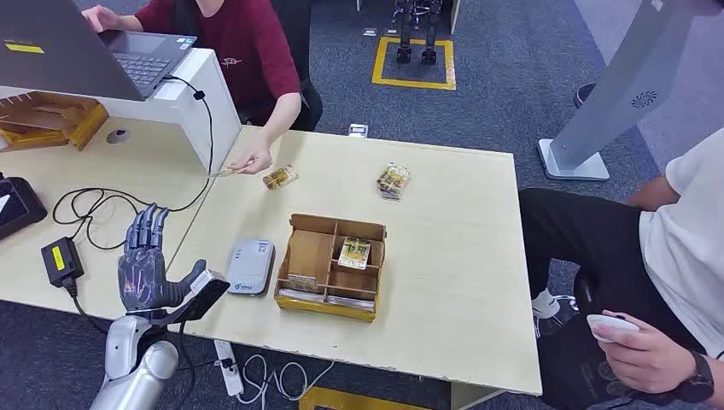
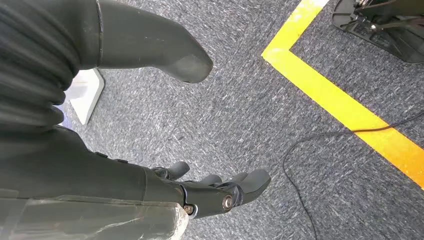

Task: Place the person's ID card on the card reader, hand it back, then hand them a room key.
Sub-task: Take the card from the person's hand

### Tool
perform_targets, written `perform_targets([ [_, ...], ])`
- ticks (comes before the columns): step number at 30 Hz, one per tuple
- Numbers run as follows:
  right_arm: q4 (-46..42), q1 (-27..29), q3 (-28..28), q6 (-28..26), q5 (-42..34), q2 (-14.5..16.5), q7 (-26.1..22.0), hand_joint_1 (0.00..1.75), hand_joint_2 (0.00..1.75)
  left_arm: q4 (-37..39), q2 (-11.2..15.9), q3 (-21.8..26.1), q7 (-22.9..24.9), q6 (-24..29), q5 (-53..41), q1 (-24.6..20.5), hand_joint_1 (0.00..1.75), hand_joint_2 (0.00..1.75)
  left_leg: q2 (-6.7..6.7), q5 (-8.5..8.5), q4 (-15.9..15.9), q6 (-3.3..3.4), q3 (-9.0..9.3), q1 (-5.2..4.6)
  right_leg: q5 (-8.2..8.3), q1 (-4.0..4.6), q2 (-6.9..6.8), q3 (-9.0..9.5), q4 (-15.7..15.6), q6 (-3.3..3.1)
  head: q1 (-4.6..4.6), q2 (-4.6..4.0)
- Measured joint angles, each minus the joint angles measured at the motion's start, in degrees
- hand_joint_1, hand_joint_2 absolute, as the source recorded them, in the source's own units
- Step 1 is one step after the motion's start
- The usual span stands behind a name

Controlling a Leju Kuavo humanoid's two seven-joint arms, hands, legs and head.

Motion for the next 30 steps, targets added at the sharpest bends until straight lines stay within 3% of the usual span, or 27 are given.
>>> perform_targets([
  [16,0.0,-0.22,1.08,-0.09,-0.28,-0.01,0.62,0.0,1.75,0.0,-0.27,-0.07,0.96,1.33,-1.32,-1.21,0.0,1.75,0.0,0.0,0.0,0.0,0.0,0.0,0.0,0.0,0.0,0.0,0.0,0.0,0.0,0.0],
  [17,0.0,-0.23,1.1,-0.09,-0.35,-0.01,0.62,0.0,1.75,0.0,-0.3,-0.07,0.95,1.33,-1.39,-1.23,0.07,1.75,0.0,0.0,0.0,0.0,0.0,0.0,0.0,0.0,0.0,0.0,0.0,0.0,0.0,0.0],
  [20,0.0,-0.25,1.13,-0.14,-0.51,0.0,0.65,0.0,1.75,0.0,-0.42,-0.05,0.74,1.33,-1.45,-1.25,1.38,1.75,-0.01,0.0,0.0,0.0,-0.01,0.0,0.0,0.0,0.0,0.01,0.0,0.0,0.0,0.0],
  [21,0.0,-0.26,1.14,-0.16,-0.52,0.0,0.69,0.0,1.75,0.0,-0.46,-0.04,0.53,1.33,-1.28,-1.25,1.75,1.75,-0.01,0.0,0.0,0.0,-0.01,0.0,0.0,0.0,0.0,0.01,0.0,0.0,0.0,0.0],
  [30,0.0,-0.34,1.27,-0.27,-0.66,-0.01,0.81,0.0,1.75,0.0,-0.57,-0.04,-1.91,1.33,1.85,-1.24,1.75,1.75,-0.01,0.0,0.0,0.0,-0.01,0.0,0.0,0.0,0.0,0.01,0.0,0.0,0.0,0.0],
])
